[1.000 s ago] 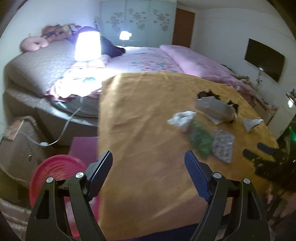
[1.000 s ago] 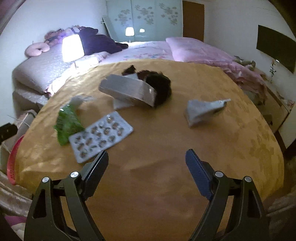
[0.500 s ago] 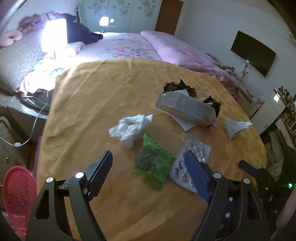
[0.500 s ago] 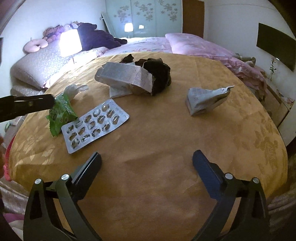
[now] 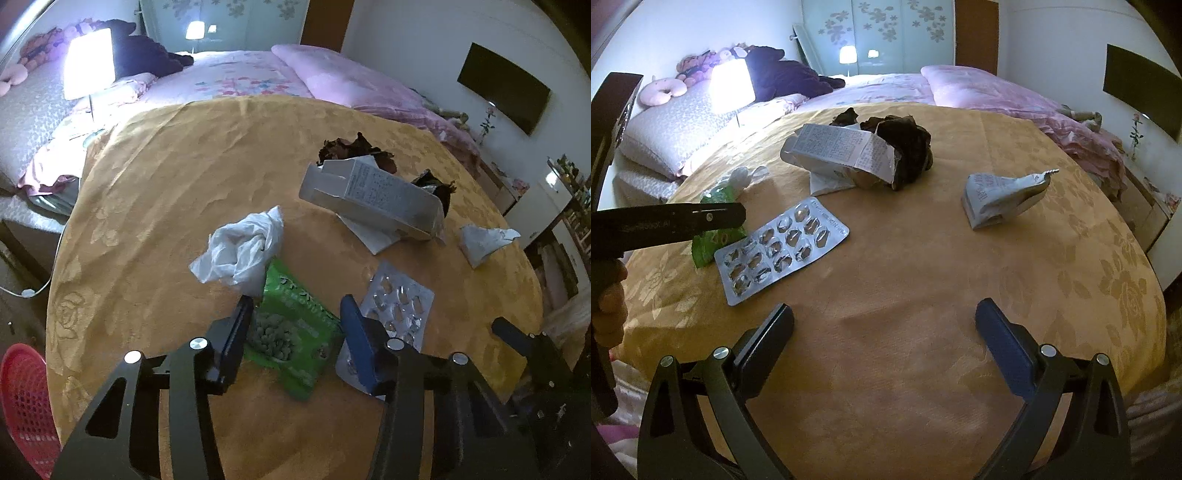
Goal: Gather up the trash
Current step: 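Grasp the green snack packet with the left gripper, then grasp the white tissue with the right gripper while the left carries the green packet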
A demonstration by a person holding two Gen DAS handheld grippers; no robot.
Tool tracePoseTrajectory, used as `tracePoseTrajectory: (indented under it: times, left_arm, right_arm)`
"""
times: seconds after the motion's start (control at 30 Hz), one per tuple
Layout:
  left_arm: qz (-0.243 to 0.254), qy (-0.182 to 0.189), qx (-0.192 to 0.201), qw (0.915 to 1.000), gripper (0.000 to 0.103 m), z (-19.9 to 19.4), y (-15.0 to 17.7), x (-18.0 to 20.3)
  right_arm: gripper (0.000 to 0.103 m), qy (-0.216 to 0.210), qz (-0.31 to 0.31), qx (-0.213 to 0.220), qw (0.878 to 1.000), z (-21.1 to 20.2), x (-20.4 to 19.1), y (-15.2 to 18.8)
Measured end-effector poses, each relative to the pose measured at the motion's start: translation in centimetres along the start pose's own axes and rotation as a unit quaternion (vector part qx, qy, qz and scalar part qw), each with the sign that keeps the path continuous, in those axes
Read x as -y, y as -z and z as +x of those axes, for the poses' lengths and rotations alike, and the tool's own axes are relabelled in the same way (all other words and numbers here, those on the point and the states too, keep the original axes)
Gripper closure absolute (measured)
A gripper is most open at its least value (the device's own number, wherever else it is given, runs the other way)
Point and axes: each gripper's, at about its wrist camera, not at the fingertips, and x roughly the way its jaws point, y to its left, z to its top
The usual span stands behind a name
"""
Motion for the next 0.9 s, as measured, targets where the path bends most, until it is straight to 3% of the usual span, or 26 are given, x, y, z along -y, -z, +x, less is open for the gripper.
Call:
tracePoseTrajectory:
  times: [0.2, 0.3, 0.53, 0.9]
  left_arm:
    - [0.001, 0.007, 0.007, 1.0000, 0.064, -1.0, 0.6, 0.0]
    - [-0.005, 0.012, 0.013, 0.9998, 0.072, -2.1, 1.0, -0.6]
    - [-0.023, 0.013, 0.034, 0.9991, 0.073, -4.9, 1.9, -2.6]
    - [-0.029, -0.038, 0.068, 0.9966, 0.073, -8.8, 3.8, -6.0]
  right_arm:
    - [0.007, 0.001, 0.001, 0.001, 1.000, -0.1, 0.0, -0.1]
    - [0.007, 0.003, 0.002, 0.002, 1.000, -0.1, 0.0, -0.3]
    - [0.007, -0.013, 0.007, 0.005, 1.000, -0.2, -0.3, -0.5]
    - [0.007, -0.068, -0.017, 0.040, 0.997, -1.5, -3.8, -3.9]
